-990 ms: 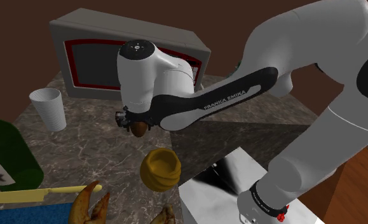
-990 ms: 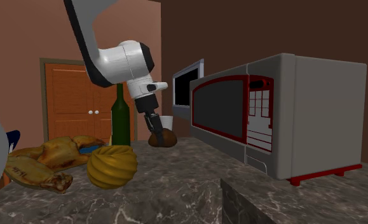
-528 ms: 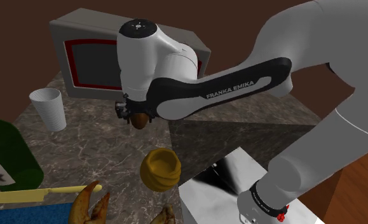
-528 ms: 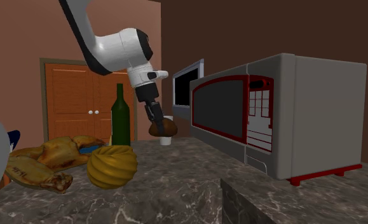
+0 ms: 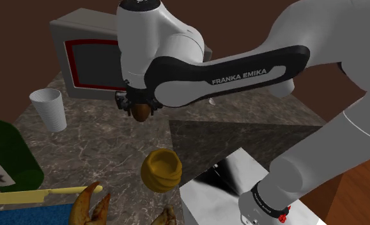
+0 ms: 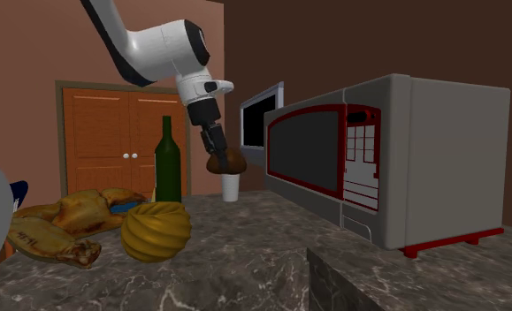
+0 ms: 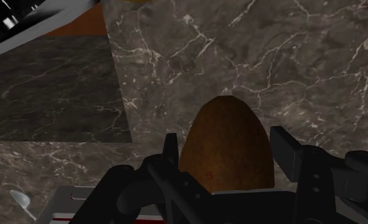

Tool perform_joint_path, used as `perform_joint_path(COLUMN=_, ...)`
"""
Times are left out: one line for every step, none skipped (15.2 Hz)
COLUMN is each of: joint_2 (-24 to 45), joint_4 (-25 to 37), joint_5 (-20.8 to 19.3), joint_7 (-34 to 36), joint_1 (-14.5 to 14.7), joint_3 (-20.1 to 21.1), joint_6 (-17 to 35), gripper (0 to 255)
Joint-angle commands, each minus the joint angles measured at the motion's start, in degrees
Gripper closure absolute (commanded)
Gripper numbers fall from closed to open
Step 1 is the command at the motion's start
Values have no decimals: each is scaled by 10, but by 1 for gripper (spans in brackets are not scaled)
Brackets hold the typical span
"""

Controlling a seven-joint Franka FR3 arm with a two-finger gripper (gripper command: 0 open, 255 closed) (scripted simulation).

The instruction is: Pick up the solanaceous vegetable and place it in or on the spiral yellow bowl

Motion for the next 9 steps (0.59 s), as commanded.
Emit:
perform_joint_path(joint_2=-8, joint_4=12, joint_5=10, joint_7=-10, joint_1=1, joint_3=-3, joint_6=-15, gripper=255)
perform_joint_path(joint_2=-11, joint_4=17, joint_5=13, joint_7=-14, joint_1=1, joint_3=-4, joint_6=-21, gripper=255)
perform_joint_path(joint_2=-13, joint_4=20, joint_5=15, joint_7=-16, joint_1=1, joint_3=-5, joint_6=-25, gripper=255)
perform_joint_path(joint_2=-42, joint_4=2, joint_5=41, joint_7=-25, joint_1=8, joint_3=-10, joint_6=-21, gripper=255)
perform_joint_path(joint_2=-70, joint_4=-16, joint_5=65, joint_7=-34, joint_1=18, joint_3=-17, joint_6=-20, gripper=255)
perform_joint_path(joint_2=-96, joint_4=-33, joint_5=87, joint_7=-41, joint_1=29, joint_3=-24, joint_6=-19, gripper=255)
perform_joint_path(joint_2=-120, joint_4=-49, joint_5=107, joint_7=-46, joint_1=43, joint_3=-32, joint_6=-20, gripper=255)
perform_joint_path(joint_2=-143, joint_4=-64, joint_5=125, joint_7=-50, joint_1=58, joint_3=-41, joint_6=-23, gripper=255)
perform_joint_path(joint_2=-165, joint_4=-79, joint_5=141, joint_7=-53, joint_1=72, joint_3=-48, joint_6=-26, gripper=255)
